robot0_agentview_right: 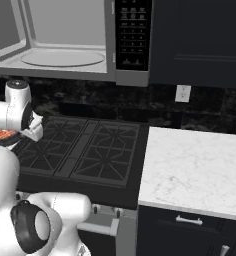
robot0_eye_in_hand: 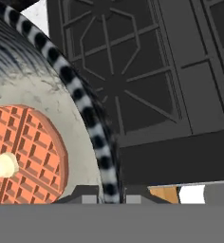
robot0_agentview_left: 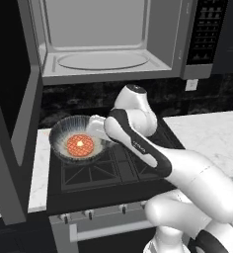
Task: Open the microwave, place the bowl with waffle inside the microwave, then close the microwave door and turn it on.
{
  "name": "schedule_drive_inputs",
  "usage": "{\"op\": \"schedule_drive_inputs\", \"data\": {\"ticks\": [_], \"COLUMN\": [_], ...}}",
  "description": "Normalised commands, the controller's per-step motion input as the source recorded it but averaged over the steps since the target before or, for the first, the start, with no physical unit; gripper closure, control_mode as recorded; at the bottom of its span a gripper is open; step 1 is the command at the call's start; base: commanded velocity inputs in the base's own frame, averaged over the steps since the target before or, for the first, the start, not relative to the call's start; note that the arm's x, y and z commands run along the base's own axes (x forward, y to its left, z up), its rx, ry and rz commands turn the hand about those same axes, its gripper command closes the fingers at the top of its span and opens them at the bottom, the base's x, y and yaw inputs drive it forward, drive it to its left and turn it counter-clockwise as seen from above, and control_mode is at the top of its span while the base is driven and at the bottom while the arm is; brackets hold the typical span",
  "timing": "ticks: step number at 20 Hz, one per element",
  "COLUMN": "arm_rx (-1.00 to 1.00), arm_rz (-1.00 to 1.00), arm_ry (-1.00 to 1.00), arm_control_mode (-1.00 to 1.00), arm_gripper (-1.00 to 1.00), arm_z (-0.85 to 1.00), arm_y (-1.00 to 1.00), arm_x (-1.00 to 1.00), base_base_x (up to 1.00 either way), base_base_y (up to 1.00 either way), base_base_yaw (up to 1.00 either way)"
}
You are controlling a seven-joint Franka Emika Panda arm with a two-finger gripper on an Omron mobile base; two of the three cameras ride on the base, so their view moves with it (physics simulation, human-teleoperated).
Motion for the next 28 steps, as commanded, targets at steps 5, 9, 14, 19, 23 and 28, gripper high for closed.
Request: {"op": "schedule_drive_inputs", "data": {"ticks": [5, 9, 14, 19, 23, 28], "arm_rx": [0.00, -0.01, -0.04, 0.00, 0.00, 0.03], "arm_rz": [-0.07, -0.26, -0.38, -0.28, -0.27, -0.31], "arm_ry": [-0.01, 0.00, 0.05, -0.09, -0.27, -0.34], "arm_control_mode": [-1.00, -1.00, -1.00, -1.00, -1.00, -1.00], "arm_gripper": [1.00, 1.00, 1.00, 1.00, 1.00, 1.00], "arm_z": [0.42, 0.85, 1.00, 1.00, 0.91, 0.43], "arm_y": [-0.58, -0.58, -0.43, -0.22, -0.03, 0.00], "arm_x": [-0.99, -0.25, 0.00, -0.25, -0.14, 0.25], "base_base_x": [0.00, 0.00, 0.00, 0.00, 0.00, 0.00], "base_base_y": [0.00, 0.00, 0.00, 0.00, 0.00, 0.00], "base_base_yaw": [0.00, 0.00, 0.00, 0.00, 0.00, 0.00]}}
